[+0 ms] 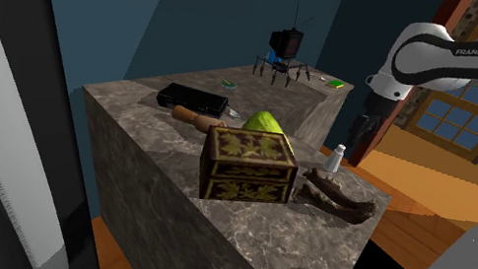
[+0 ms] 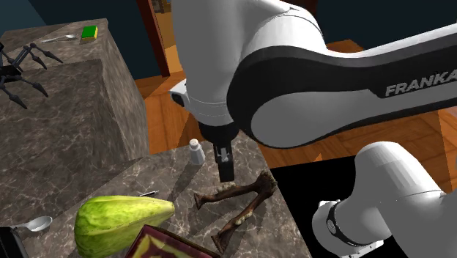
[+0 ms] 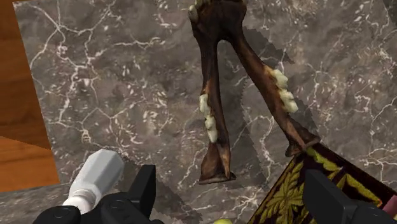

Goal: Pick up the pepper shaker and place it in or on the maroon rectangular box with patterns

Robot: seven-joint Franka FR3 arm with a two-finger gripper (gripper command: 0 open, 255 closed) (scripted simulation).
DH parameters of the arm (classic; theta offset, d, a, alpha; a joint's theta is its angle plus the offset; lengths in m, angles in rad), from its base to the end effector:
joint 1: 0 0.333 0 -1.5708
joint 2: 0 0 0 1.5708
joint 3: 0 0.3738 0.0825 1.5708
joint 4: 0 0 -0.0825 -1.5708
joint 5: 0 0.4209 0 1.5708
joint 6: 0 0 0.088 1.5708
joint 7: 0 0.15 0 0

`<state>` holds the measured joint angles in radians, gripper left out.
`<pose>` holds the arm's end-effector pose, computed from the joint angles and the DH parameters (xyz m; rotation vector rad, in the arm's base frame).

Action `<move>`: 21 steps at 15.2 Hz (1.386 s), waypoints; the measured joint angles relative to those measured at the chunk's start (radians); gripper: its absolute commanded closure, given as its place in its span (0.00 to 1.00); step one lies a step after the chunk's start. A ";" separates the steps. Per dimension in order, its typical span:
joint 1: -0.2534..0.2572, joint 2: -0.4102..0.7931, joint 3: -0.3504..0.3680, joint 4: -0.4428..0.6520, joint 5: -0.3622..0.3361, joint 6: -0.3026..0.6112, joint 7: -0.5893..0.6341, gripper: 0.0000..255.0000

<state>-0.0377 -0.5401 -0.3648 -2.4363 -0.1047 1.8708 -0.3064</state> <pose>0.3548 -0.1721 0.4718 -3.0440 0.0140 0.0321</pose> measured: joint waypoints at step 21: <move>0.037 0.535 -0.257 0.185 0.237 0.356 -0.467 0.00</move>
<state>-0.0009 -0.0051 -0.6213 -2.2514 0.1323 2.2272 -0.7736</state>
